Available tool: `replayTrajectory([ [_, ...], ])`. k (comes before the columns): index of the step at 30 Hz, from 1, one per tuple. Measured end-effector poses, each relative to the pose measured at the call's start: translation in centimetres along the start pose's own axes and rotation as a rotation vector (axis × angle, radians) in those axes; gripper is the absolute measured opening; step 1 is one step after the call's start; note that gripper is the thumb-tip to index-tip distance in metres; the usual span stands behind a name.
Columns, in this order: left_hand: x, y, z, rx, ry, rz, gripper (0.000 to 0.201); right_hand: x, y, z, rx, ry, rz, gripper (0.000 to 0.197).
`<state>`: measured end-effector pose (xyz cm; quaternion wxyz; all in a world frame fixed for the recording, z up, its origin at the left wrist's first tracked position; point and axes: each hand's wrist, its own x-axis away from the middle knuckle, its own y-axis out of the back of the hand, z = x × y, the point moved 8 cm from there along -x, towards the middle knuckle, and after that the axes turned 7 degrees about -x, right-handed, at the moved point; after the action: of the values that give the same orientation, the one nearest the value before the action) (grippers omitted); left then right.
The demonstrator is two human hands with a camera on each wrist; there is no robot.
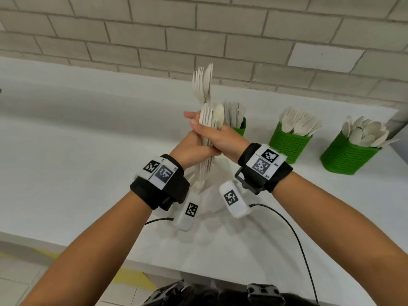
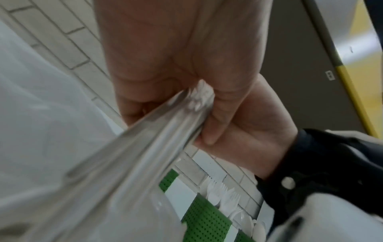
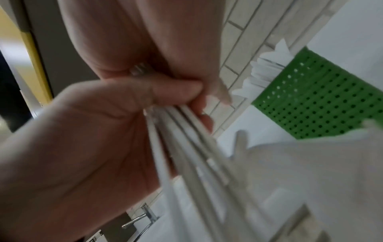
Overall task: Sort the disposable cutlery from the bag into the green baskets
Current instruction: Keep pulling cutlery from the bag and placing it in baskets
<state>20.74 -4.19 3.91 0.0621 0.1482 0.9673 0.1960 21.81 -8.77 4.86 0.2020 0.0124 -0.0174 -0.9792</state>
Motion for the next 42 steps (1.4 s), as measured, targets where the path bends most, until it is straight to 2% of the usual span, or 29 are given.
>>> replayTrajectory([
  [2, -0.2, 0.4, -0.5, 0.008, -0.038, -0.066, 0.051, -0.1, 0.7, 0.4, -0.002, -0.027, -0.040, 0.042],
  [4, -0.3, 1.0, -1.0, 0.003, -0.063, -0.158, 0.038, 0.0, 0.9, 0.8, -0.041, -0.040, -0.066, 0.036],
  [6, -0.5, 1.3, -1.4, 0.006, -0.081, -0.240, 0.037, 0.2, 0.9, 1.5, -0.035, -0.037, -0.069, 0.025],
  [9, -0.8, 1.2, -2.3, 0.032, -0.101, -0.300, 0.044, 0.5, 1.4, 3.0, -0.033, 0.021, -0.058, 0.019],
  [11, -1.1, 0.6, -2.9, 0.074, -0.092, -0.269, 0.030, 0.7, 2.4, 4.1, -0.089, 0.098, -0.067, 0.029],
  [13, -1.5, -0.2, -3.0, 0.166, -0.050, -0.201, 0.005, 1.0, 4.1, 5.1, -0.284, 0.168, -0.116, 0.051],
  [15, -1.9, -1.1, -3.1, 0.228, -0.028, -0.132, 0.024, 1.2, 6.2, 6.1, -0.444, 0.242, -0.185, 0.074],
  [17, -2.2, -2.2, -3.1, 0.232, -0.022, -0.055, 0.030, 0.9, 7.6, 7.1, -0.422, 0.291, -0.222, 0.086],
  [18, -2.3, -2.7, -3.0, 0.223, -0.021, -0.007, 0.031, 0.6, 7.9, 7.5, -0.365, 0.285, -0.235, 0.086],
  [20, -2.4, -3.4, -2.8, 0.221, -0.009, 0.069, 0.031, 0.1, 8.2, 7.9, -0.258, 0.263, -0.262, 0.069],
  [23, -2.4, -3.8, -2.6, 0.283, 0.021, 0.141, 0.026, -0.1, 9.0, 8.5, -0.189, 0.253, -0.326, 0.018],
  [25, -2.2, -4.2, -3.1, 0.333, 0.032, 0.179, 0.023, -0.1, 9.2, 9.0, -0.104, 0.263, -0.327, 0.000],
  [30, -2.0, -5.6, -4.0, 0.496, 0.067, 0.239, 0.013, -0.4, 8.8, 9.2, 0.067, 0.223, -0.197, 0.010],
  [36, -2.0, -8.1, -5.7, 0.771, 0.102, 0.282, 0.003, 0.8, 11.2, 8.1, 0.038, 0.109, -0.161, 0.016],
  [39, -2.2, -9.5, -6.6, 0.837, 0.081, 0.295, 0.008, 2.0, 12.3, 7.5, -0.011, 0.092, -0.165, 0.018],
  [42, -2.5, -11.1, -6.8, 0.875, 0.046, 0.283, 0.017, 3.7, 13.5, 7.1, -0.112, 0.099, -0.087, 0.017],
])
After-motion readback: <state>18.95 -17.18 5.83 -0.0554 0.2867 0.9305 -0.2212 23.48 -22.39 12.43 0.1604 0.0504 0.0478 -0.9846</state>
